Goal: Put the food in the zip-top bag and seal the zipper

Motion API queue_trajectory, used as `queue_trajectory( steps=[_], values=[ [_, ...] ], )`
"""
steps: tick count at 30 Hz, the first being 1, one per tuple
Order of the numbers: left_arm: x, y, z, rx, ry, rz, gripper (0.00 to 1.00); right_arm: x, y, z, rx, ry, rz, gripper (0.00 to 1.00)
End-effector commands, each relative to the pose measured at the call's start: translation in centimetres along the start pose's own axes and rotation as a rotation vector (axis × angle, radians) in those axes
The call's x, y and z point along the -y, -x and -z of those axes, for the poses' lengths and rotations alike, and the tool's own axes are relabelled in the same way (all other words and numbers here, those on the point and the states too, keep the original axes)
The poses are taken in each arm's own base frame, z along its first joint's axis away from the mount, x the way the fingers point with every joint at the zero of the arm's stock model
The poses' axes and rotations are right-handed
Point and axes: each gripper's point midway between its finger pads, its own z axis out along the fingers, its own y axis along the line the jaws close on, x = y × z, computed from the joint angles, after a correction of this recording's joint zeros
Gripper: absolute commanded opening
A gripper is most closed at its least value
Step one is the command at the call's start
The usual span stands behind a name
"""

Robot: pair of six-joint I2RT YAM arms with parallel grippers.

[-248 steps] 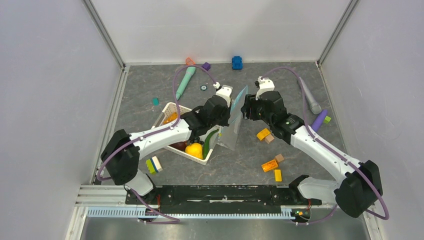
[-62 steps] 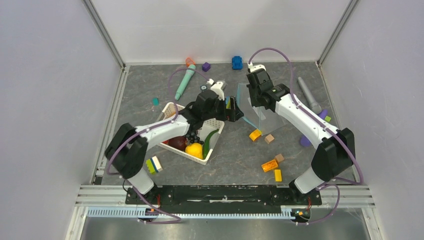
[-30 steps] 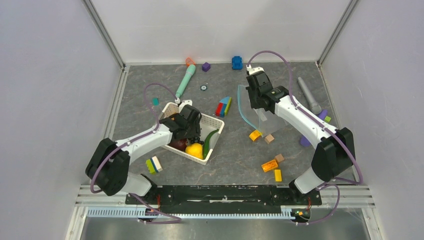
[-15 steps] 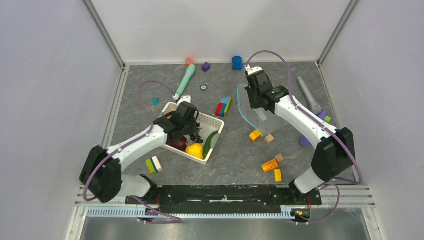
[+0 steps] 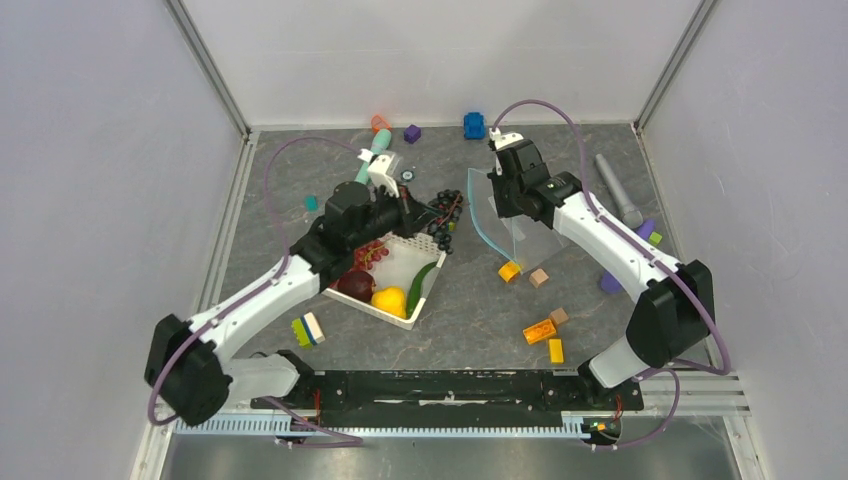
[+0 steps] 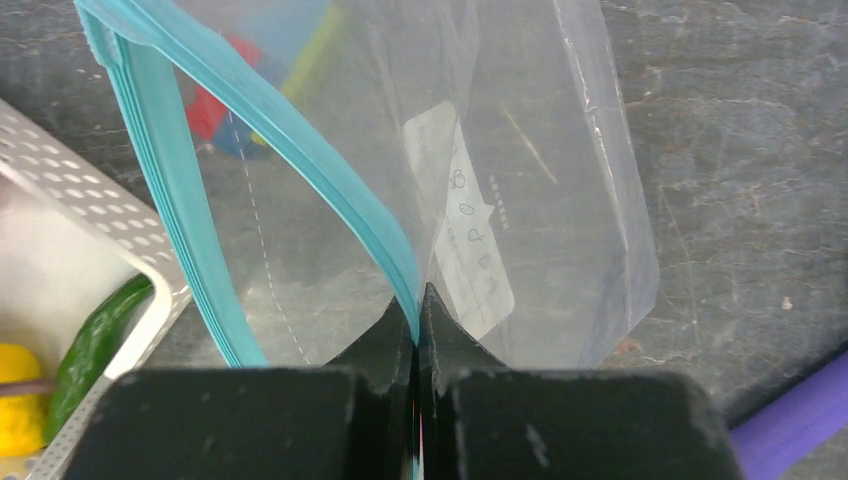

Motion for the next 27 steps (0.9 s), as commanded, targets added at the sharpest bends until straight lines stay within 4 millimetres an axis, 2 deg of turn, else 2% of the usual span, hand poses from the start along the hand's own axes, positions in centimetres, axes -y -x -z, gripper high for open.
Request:
queue_trajectory(
  steps=[1, 4, 9, 12, 14, 17, 21, 27],
  values=[
    [6.7, 4.4, -2.1, 0.108, -0.333, 0.0, 0.02, -1.2, 1.9, 1.9, 0.071, 0.086, -0.077, 0.0],
    [7.5, 4.3, -4.0, 0.085, -0.394, 0.061, 0.02, -1.5, 2.0, 2.3, 0.079, 0.105, -0.099, 0.0],
    [5.7, 2.7, -7.0, 0.0, -0.304, 0.146, 0.02, -1.7, 2.6, 3.3, 0.119, 0.131, -0.125, 0.0],
    [3.9, 1.7, -8.0, -0.041, -0.207, 0.189, 0.02, -2.0, 2.8, 3.8, 0.154, 0.158, -0.14, 0.0],
    [2.1, 1.0, -8.5, -0.063, -0.096, 0.204, 0.02, -2.2, 2.9, 3.9, 0.174, 0.175, -0.146, 0.0],
    [0.4, 0.4, -8.9, -0.093, 0.009, 0.231, 0.02, -3.5, 3.2, 4.1, 0.209, 0.252, -0.117, 0.0],
    [0.4, 0.5, -9.8, -0.1, 0.02, 0.285, 0.02, -5.7, 3.0, 4.3, 0.233, 0.379, -0.07, 0.0],
    [-0.6, 0.7, -11.4, -0.079, 0.084, 0.372, 0.02, -6.9, 2.7, 4.6, 0.251, 0.451, -0.041, 0.0]
  ],
)
